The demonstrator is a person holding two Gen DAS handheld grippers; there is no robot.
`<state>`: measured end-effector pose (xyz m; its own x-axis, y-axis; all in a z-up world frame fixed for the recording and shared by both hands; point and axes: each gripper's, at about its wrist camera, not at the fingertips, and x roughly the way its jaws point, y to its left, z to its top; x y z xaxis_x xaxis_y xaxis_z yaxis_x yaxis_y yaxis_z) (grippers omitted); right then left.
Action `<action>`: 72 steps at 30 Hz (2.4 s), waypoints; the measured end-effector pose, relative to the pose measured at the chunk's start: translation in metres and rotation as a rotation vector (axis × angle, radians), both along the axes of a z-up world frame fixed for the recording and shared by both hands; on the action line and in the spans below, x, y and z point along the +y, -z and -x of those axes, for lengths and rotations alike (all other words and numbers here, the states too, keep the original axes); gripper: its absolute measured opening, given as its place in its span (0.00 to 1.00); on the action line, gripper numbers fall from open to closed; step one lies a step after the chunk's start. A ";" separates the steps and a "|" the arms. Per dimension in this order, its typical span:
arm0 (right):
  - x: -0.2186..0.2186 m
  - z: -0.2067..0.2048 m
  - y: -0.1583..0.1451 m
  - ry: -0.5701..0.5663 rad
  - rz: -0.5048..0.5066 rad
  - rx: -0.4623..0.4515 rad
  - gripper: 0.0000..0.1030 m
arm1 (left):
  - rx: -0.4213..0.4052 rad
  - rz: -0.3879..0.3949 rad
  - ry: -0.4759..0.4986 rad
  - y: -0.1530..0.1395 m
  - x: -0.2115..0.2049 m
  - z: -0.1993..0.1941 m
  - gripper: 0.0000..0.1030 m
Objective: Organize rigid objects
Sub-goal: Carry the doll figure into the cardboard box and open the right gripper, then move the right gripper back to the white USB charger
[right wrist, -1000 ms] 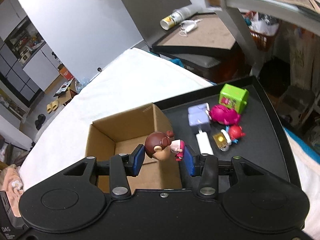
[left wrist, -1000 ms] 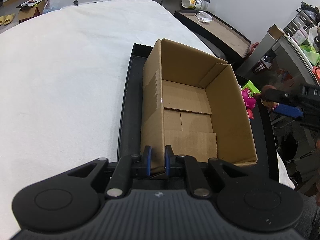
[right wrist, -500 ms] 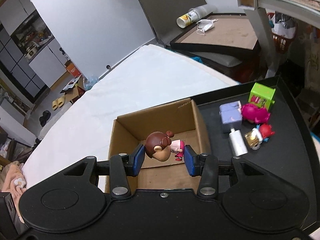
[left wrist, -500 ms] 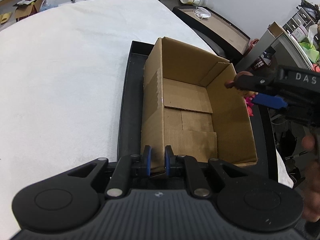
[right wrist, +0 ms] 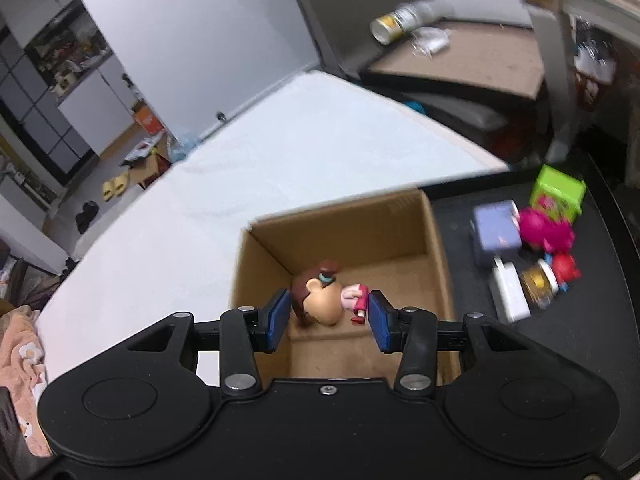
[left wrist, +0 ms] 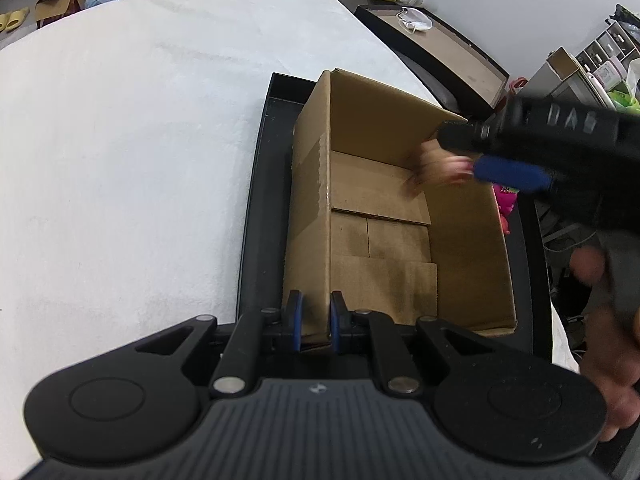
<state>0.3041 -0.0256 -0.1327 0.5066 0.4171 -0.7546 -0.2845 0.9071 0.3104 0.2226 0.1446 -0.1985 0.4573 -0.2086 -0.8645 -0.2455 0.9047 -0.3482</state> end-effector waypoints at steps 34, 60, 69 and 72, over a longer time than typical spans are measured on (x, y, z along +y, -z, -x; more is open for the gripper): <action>-0.100 -0.007 -0.002 -0.017 0.056 0.009 0.65 | 0.028 -0.080 -0.010 -0.003 -0.016 -0.006 0.12; -0.152 -0.029 0.075 0.050 -0.045 0.136 0.65 | 0.080 -0.152 -0.081 0.007 -0.026 -0.016 0.12; -0.140 -0.048 0.094 0.061 0.004 0.149 0.65 | 0.090 -0.164 -0.098 0.010 -0.029 -0.019 0.12; -0.135 -0.049 0.097 0.045 0.019 0.148 0.65 | 0.095 -0.163 -0.096 0.011 -0.028 -0.020 0.12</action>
